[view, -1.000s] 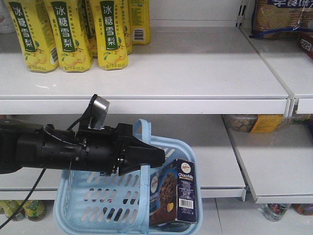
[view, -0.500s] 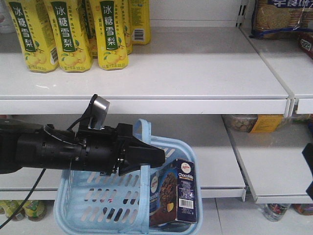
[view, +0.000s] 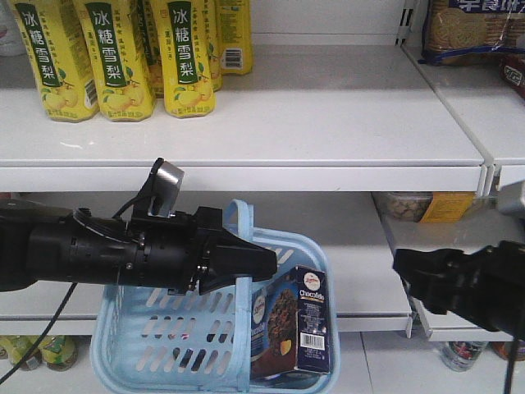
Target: Left arm holds basket, right arm returns cookies
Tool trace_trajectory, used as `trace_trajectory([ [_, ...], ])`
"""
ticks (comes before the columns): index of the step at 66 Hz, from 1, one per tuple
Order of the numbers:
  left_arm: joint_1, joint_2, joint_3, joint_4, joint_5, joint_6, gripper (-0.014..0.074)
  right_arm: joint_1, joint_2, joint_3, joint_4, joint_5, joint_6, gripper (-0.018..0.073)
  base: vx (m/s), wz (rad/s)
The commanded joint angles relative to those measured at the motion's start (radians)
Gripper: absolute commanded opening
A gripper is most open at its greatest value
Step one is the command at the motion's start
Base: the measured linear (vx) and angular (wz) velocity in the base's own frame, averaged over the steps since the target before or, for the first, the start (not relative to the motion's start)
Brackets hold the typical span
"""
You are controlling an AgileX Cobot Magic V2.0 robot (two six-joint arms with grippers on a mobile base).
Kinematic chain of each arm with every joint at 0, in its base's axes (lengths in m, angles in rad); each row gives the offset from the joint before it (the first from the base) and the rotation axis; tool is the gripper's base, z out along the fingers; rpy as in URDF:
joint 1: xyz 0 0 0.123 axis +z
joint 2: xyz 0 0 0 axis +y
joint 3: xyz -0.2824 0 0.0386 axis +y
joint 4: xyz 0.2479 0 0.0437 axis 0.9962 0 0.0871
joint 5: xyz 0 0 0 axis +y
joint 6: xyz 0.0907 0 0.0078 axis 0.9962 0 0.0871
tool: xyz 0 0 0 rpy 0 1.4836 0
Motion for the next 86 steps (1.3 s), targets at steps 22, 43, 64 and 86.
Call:
trace_trajectory([
  [22, 0.001, -0.042, -0.027, -0.124, 0.030, 0.013, -0.0003, 0.147, 0.314, -0.217, 0.053, 0.096, -0.074, 0.0508, 0.00, 0.00],
  [43, 0.001, -0.042, -0.027, -0.124, 0.030, 0.013, -0.0003, 0.147, 0.429, -0.228, 0.354, 0.122, -0.267, 0.0508, 0.00, 0.00],
  [64, 0.001, -0.042, -0.027, -0.124, 0.030, 0.013, -0.0003, 0.147, 0.511, -0.228, 0.427, 0.106, -0.331, 0.0507, 0.00, 0.00],
  [86, 0.001, -0.042, -0.027, -0.124, 0.030, 0.013, -0.0003, 0.147, 0.551, -0.228, 0.427, 0.071, -0.338, 0.0507, 0.00, 0.00],
])
